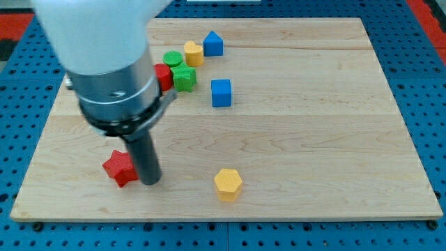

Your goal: Nudge blue cube right a bit

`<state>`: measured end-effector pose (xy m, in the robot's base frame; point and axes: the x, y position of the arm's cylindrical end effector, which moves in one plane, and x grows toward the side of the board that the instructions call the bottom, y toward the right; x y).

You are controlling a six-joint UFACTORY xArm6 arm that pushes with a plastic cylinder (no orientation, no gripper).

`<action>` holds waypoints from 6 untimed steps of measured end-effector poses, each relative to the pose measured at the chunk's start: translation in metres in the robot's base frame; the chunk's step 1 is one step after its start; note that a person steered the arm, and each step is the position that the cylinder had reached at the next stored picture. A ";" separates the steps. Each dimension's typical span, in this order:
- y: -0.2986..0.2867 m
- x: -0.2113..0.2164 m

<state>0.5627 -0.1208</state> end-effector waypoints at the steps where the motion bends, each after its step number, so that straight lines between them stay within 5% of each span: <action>1: -0.048 -0.004; 3: -0.031 -0.048; 6: 0.131 -0.197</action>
